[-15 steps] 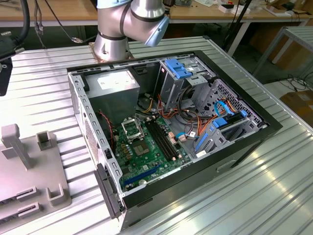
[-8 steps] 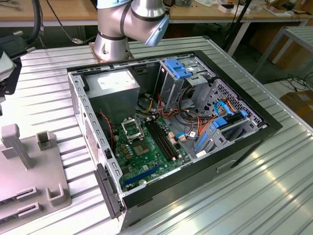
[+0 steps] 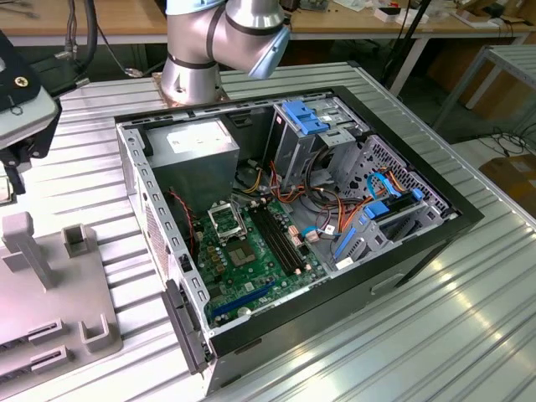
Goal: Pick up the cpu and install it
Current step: 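Pick up the cpu and move it towards the insertion slot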
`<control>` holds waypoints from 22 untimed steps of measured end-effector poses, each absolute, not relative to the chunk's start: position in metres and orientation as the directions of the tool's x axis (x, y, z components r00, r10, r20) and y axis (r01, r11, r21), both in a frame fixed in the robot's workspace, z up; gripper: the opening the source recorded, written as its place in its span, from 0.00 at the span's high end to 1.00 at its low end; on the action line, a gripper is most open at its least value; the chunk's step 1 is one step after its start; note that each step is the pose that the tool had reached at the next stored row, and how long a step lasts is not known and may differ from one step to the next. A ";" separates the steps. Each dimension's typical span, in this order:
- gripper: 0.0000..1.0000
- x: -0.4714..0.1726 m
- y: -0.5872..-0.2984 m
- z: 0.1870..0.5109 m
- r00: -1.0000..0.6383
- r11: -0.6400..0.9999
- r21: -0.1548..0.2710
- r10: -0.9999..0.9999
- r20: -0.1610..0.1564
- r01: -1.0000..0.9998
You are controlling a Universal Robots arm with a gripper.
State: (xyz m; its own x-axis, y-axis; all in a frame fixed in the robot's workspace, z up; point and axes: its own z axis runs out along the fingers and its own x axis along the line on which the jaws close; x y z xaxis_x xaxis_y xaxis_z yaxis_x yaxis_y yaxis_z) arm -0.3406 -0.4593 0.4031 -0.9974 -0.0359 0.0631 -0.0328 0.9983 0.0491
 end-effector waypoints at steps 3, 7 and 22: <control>0.55 -0.336 -0.459 0.403 -0.997 0.998 0.049 -0.036 0.063 -0.033; 0.55 -0.329 -0.459 0.403 -0.997 0.998 0.049 -0.036 0.063 -0.033; 0.55 -0.300 -0.459 0.403 -0.997 0.998 0.049 -0.036 0.065 -0.033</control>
